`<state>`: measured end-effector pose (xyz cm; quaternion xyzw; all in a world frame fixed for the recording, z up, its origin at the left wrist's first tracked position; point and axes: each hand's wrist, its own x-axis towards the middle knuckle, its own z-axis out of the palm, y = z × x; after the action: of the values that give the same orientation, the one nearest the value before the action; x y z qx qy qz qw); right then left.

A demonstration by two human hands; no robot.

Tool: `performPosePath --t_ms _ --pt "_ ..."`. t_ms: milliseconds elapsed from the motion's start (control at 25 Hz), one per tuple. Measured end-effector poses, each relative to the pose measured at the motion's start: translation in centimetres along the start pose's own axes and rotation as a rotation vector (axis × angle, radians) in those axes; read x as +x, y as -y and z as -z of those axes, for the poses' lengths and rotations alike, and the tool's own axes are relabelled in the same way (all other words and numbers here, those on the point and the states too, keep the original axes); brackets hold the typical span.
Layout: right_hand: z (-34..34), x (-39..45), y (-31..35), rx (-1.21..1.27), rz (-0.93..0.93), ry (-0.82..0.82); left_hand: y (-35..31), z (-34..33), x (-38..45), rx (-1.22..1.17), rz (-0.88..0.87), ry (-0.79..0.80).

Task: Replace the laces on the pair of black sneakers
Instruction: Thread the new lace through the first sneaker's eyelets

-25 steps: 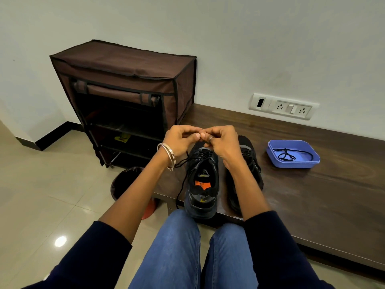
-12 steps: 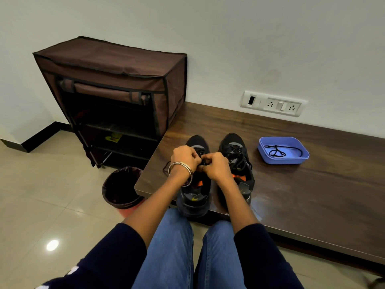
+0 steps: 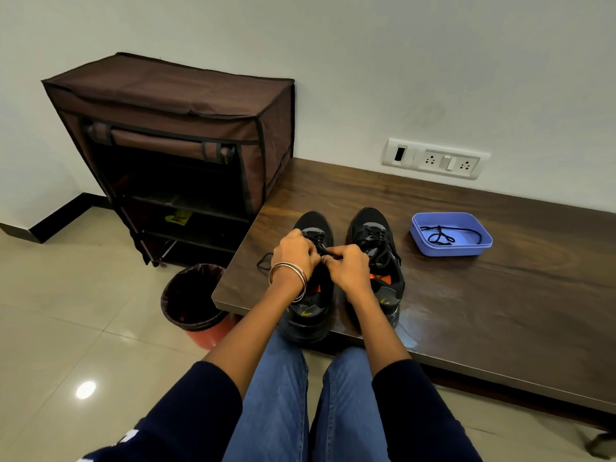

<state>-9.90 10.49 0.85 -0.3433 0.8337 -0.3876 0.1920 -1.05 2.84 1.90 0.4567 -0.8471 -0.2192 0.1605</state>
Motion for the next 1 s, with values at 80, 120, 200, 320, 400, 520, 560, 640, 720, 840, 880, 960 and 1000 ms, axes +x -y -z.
performPosePath --t_ms 80,120,200,320,400,520,560,640,720,840,880,960,1000 --pt "-0.1 0.1 -0.1 0.032 -0.02 0.0 0.5 -0.3 0.1 -0.064 -0.002 -0.014" --pt "-0.1 0.2 -0.1 0.038 -0.028 0.002 0.8 -0.4 0.1 -0.107 0.001 -0.03" --pt "-0.1 0.4 -0.3 0.05 -0.03 0.028 1.2 -0.5 0.1 -0.209 0.017 -0.06" --pt "0.1 0.4 -0.5 0.111 -0.017 0.069 1.4 -0.5 0.1 -0.321 0.062 -0.058" --pt "0.2 0.3 -0.7 0.162 -0.02 0.053 1.2 -0.3 0.3 -0.308 0.07 -0.033" --pt "-0.2 0.0 -0.7 0.203 -0.04 0.002 1.3 -0.1 0.4 -0.273 0.058 0.003" --pt "-0.3 0.0 -0.7 0.209 -0.039 -0.015 1.3 -0.1 0.4 -0.263 0.049 0.007" --pt "-0.4 -0.1 -0.9 0.227 -0.041 -0.032 1.4 -0.2 0.5 -0.268 0.039 0.025" --pt "-0.4 -0.1 -1.0 0.253 -0.057 -0.036 1.6 -0.2 0.6 -0.291 0.036 0.055" --pt "-0.3 0.0 -1.0 0.263 -0.07 -0.032 1.7 -0.2 0.6 -0.377 0.068 0.078" --pt "-0.4 0.0 -1.0 0.26 -0.069 -0.028 1.6 -0.1 0.6 -0.399 0.088 0.077" --pt "-0.4 0.1 -1.0 0.26 -0.06 -0.02 1.2 0.0 0.2 -0.389 0.131 0.073" --pt "-0.5 0.0 -1.0 0.26 -0.056 -0.019 1.1 0.0 0.1 -0.372 0.14 0.067"
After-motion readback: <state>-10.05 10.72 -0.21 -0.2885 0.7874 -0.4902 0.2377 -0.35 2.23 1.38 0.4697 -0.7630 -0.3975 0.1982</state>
